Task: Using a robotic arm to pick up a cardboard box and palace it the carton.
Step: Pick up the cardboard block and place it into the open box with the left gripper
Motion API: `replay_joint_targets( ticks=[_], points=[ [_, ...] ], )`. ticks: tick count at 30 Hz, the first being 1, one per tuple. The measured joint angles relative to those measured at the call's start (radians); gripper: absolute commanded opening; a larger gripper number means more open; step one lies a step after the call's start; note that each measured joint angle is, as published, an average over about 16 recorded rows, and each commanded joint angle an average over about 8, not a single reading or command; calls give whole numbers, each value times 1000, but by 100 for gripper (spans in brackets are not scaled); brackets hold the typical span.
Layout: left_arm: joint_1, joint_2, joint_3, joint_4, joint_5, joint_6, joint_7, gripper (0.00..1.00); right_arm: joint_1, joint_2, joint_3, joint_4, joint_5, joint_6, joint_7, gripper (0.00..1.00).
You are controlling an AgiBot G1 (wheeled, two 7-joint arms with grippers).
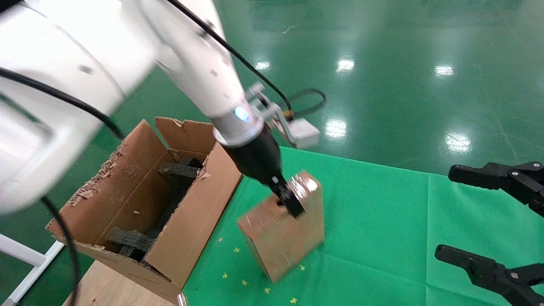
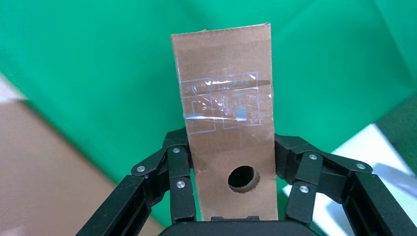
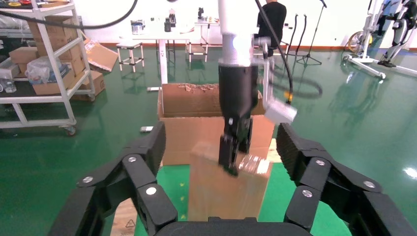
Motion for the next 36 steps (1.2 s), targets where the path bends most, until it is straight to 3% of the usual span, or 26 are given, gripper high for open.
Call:
replay_joint_targets(
  ticks=[8,18,27,36],
  points=[
    [-155,-186,-23,-134,16,-2,49,0,0,0,0,0,0,0,0,100],
    [-286,-382,3,-177,137,-15,55,0,0,0,0,0,0,0,0,100],
    [-227,-477,53,-83,207,-50,77,0,0,0,0,0,0,0,0,100],
    [-108,-499,82,79,224,-144,136,0,0,0,0,0,0,0,0,100]
  ],
)
